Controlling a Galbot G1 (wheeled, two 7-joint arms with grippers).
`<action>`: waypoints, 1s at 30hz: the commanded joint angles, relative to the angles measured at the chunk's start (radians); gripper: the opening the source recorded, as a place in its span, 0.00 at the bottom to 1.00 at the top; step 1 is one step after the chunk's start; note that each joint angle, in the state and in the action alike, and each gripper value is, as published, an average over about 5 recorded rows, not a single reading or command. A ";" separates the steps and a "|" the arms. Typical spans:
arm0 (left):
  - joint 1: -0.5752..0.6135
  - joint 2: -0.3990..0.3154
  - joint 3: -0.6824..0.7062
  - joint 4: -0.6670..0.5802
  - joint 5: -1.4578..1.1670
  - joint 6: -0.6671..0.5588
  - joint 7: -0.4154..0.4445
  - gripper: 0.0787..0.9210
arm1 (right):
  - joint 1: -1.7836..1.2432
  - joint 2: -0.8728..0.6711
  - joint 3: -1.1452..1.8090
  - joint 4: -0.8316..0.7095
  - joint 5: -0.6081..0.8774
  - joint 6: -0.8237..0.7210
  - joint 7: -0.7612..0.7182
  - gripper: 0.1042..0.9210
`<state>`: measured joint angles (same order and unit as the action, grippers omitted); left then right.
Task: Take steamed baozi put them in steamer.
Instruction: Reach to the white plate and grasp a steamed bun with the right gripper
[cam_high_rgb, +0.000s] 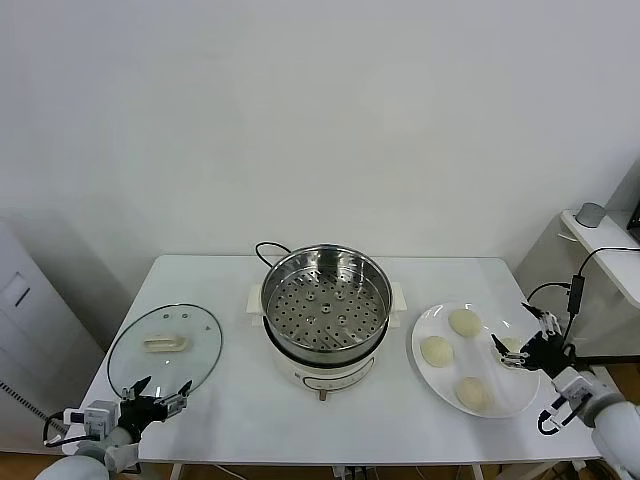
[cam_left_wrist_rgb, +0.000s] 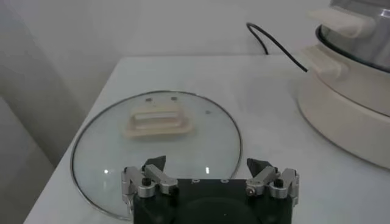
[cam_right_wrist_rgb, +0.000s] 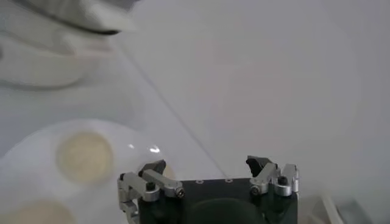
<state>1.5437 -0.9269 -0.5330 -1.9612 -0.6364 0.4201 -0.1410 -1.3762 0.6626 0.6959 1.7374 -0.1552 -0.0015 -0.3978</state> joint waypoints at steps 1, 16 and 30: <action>-0.004 -0.001 0.006 0.001 0.004 0.003 0.000 0.88 | 0.170 -0.128 -0.087 -0.086 -0.118 0.077 -0.227 0.88; -0.017 -0.011 0.026 -0.008 0.026 0.020 0.000 0.88 | 0.901 -0.252 -0.750 -0.394 0.052 0.095 -0.622 0.88; -0.018 -0.006 0.021 0.004 0.024 0.031 -0.001 0.88 | 1.337 -0.019 -1.168 -0.764 -0.037 0.219 -0.760 0.88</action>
<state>1.5261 -0.9332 -0.5124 -1.9590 -0.6131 0.4494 -0.1418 -0.2567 0.5799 -0.2569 1.1327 -0.1790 0.1815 -1.0702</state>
